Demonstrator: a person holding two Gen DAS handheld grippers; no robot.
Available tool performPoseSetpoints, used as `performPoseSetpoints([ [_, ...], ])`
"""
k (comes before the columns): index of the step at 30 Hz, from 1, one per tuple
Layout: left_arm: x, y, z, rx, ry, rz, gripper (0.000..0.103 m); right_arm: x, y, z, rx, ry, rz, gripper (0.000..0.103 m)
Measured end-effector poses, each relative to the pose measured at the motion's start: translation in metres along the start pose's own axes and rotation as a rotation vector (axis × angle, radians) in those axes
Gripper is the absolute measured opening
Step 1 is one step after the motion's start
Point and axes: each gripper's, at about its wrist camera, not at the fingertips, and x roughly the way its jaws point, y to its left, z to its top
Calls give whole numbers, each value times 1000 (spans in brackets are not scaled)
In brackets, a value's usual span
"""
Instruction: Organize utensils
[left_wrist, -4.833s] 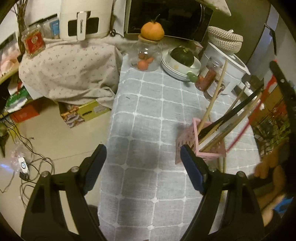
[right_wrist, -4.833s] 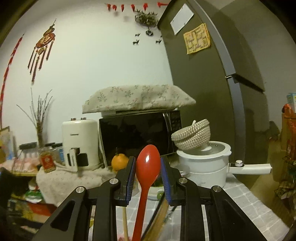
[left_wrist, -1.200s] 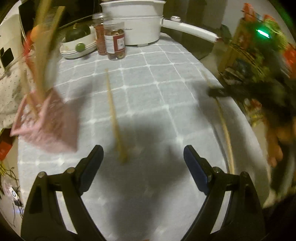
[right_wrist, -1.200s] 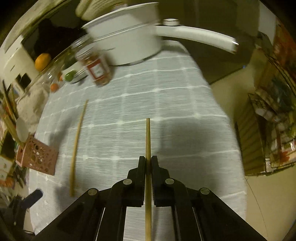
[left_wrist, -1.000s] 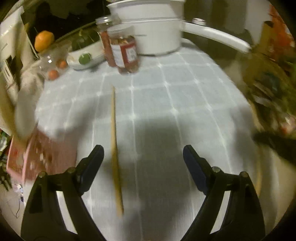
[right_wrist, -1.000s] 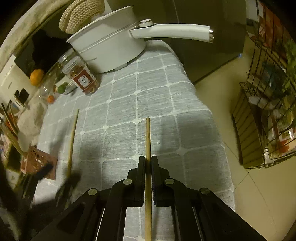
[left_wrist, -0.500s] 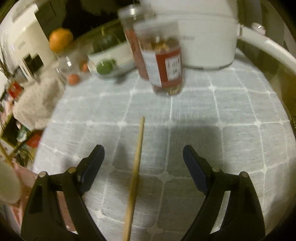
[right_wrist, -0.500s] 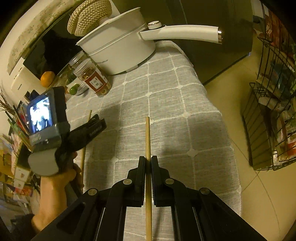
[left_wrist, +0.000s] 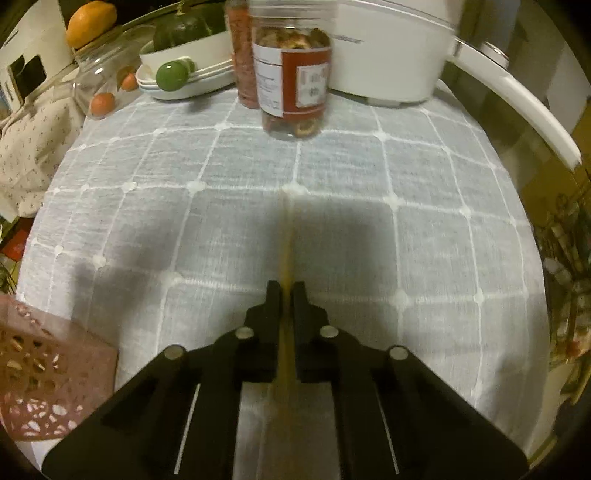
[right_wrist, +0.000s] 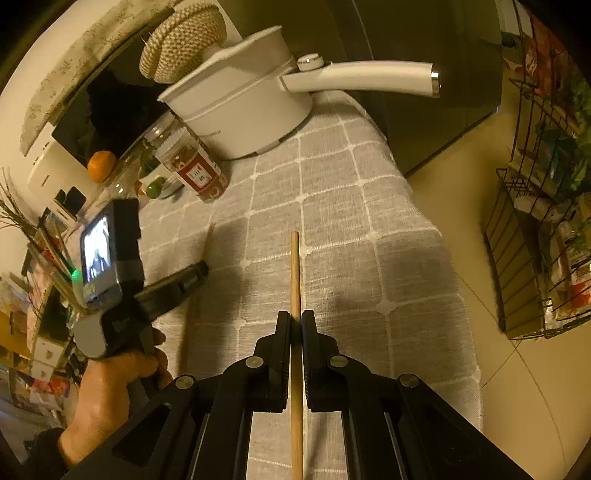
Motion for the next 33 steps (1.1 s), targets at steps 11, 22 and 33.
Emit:
performPoseSetpoints([
  [11, -93, -25, -69, 202, -136, -194, 7, -54, 17, -19, -74, -129, -25, 6],
  [22, -189, 32, -109, 288, -316, -317, 7, -106, 57, -48, -194, -283, -51, 6],
  [33, -269, 110, -114, 220, -534, -449, 7, -148, 116, -65, -293, -429, -13, 6],
])
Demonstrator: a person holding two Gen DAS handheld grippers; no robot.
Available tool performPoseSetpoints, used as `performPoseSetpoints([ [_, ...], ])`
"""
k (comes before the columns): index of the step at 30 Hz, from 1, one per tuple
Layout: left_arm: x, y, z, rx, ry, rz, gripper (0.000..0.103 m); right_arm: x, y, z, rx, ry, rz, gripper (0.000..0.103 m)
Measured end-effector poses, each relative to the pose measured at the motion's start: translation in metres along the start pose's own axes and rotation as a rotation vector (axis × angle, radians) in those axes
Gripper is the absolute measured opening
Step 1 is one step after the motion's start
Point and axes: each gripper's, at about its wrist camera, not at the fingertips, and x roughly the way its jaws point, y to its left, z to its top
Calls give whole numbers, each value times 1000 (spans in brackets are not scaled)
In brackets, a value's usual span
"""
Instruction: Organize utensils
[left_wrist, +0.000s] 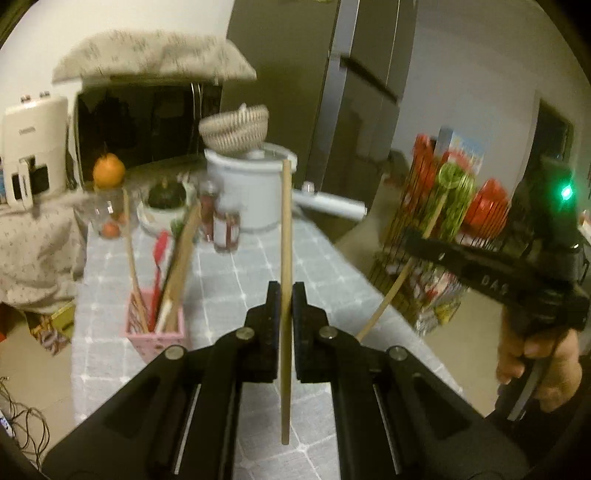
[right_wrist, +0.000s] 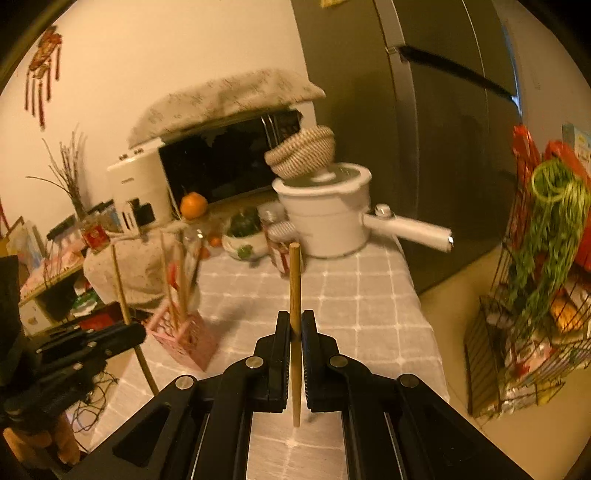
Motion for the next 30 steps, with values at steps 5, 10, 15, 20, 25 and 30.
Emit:
performPoseSetpoints([
  [5, -29, 21, 17, -43, -114, -38, 7, -10, 23, 15, -33, -64, 26, 6],
  [10, -48, 53, 31, -119, -210, -20, 7, -12, 46, 30, -42, -100, 85, 6],
  [15, -56, 82, 36, -188, -301, 16, 7, -5, 63, 37, -46, -116, 135, 6],
  [20, -54, 92, 42, -171, -387, 70, 7, 4, 78, 39, -55, -121, 176, 6],
  [25, -28, 99, 37, -113, -406, 156, 7, 10, 81, 44, -25, -116, 204, 6],
  [30, -2, 111, 27, -79, -373, 236, 7, 12, 79, 50, -18, -121, 207, 6],
])
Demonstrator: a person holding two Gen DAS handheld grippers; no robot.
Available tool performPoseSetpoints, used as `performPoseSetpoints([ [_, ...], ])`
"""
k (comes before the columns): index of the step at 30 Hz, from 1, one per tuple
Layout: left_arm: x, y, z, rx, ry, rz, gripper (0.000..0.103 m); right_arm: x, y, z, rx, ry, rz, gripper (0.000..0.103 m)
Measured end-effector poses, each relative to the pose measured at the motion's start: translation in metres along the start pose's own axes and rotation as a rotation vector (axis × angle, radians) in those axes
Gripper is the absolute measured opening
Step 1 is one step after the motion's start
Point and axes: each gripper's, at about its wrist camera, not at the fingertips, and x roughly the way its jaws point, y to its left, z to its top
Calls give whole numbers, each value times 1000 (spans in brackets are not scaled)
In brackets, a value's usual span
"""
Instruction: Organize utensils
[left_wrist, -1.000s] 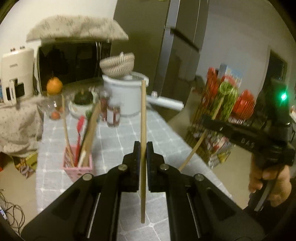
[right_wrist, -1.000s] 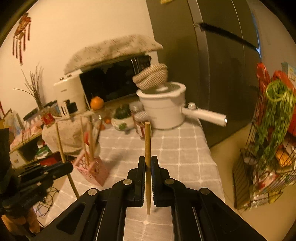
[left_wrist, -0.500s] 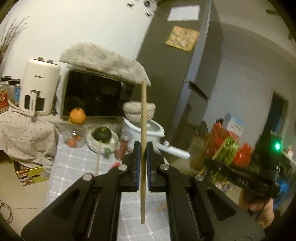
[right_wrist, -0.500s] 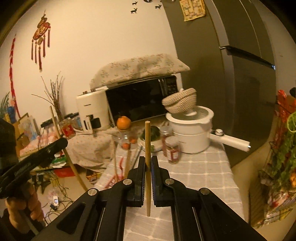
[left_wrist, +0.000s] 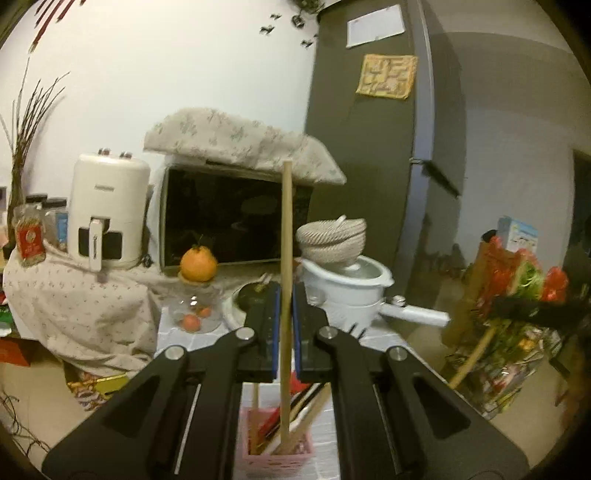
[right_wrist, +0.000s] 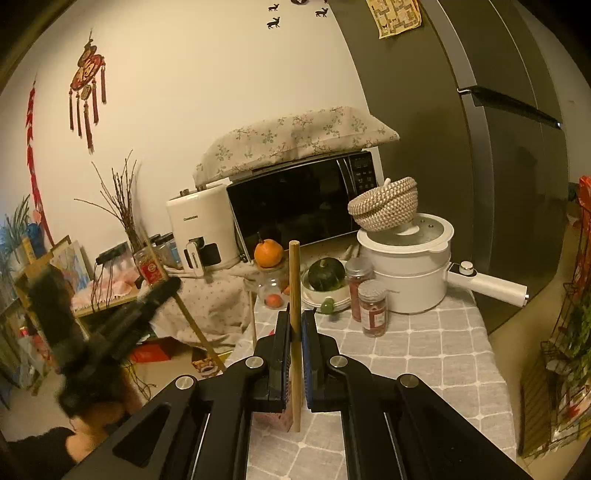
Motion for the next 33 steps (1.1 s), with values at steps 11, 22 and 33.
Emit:
performPoseSetpoints([
  [11, 31, 0, -20, 57, 66, 37, 7, 12, -6, -4, 14, 37, -1, 6],
  [22, 48, 0, -38, 98, 140, 45, 7, 19, -3, -8, 12, 53, 4, 6],
  [33, 19, 11, -10, -28, 245, 37, 83, 23, 6, 0, 40, 30, 43, 6],
])
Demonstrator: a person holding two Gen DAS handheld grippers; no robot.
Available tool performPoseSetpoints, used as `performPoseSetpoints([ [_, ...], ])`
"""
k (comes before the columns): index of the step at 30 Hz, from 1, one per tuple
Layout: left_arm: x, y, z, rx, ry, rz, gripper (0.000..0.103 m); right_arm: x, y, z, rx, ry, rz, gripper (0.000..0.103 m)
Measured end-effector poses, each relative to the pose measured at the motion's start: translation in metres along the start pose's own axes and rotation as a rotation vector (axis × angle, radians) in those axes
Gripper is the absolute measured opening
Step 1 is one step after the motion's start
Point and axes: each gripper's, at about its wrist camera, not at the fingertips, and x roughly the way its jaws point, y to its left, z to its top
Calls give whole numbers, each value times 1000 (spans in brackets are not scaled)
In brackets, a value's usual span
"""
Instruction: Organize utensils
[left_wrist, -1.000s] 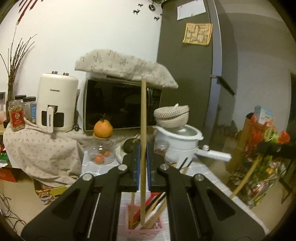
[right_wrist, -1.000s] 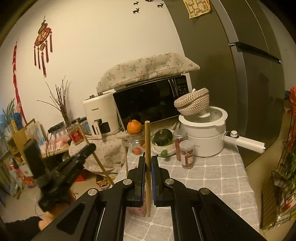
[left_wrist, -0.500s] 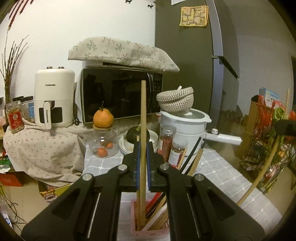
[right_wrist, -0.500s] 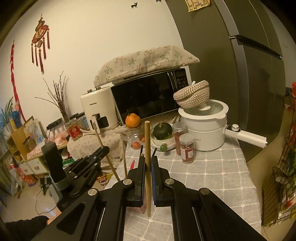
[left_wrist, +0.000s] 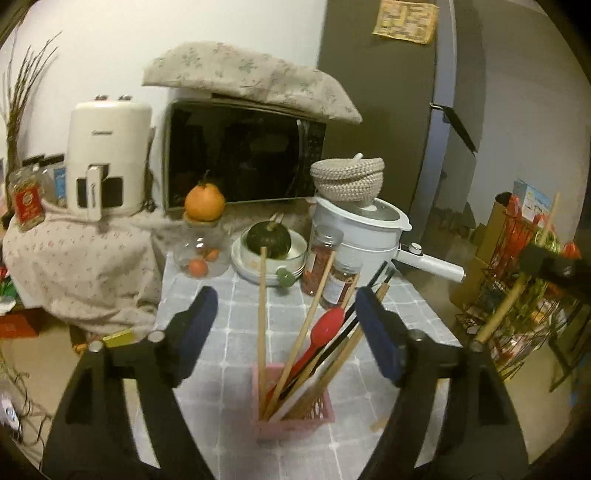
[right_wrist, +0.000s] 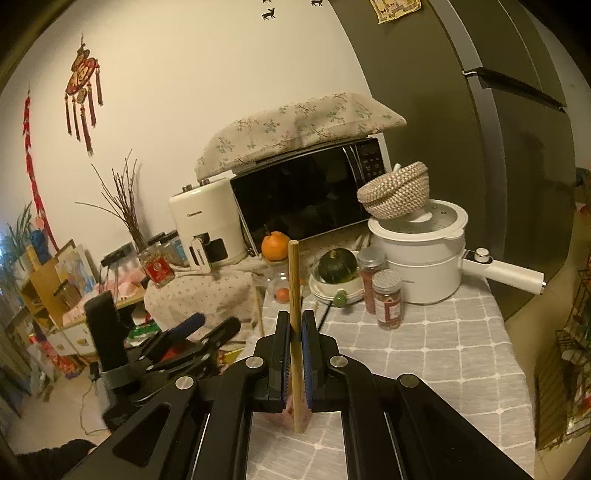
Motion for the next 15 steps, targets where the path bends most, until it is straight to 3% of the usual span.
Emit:
performPoseSetpoints([
  [3, -8, 15, 4, -73, 88, 63, 98, 4, 8, 2, 3, -18, 17, 6],
  [7, -19, 32, -4, -99, 180, 99, 100, 16, 21, 3, 6, -44, 38, 6],
  [11, -27, 44, -16, -87, 205, 130, 101, 34, 33, 3, 12, -56, 48, 6],
  [15, -30, 53, -23, -103, 238, 104, 101, 49, 42, 2, 3, -78, 43, 6],
])
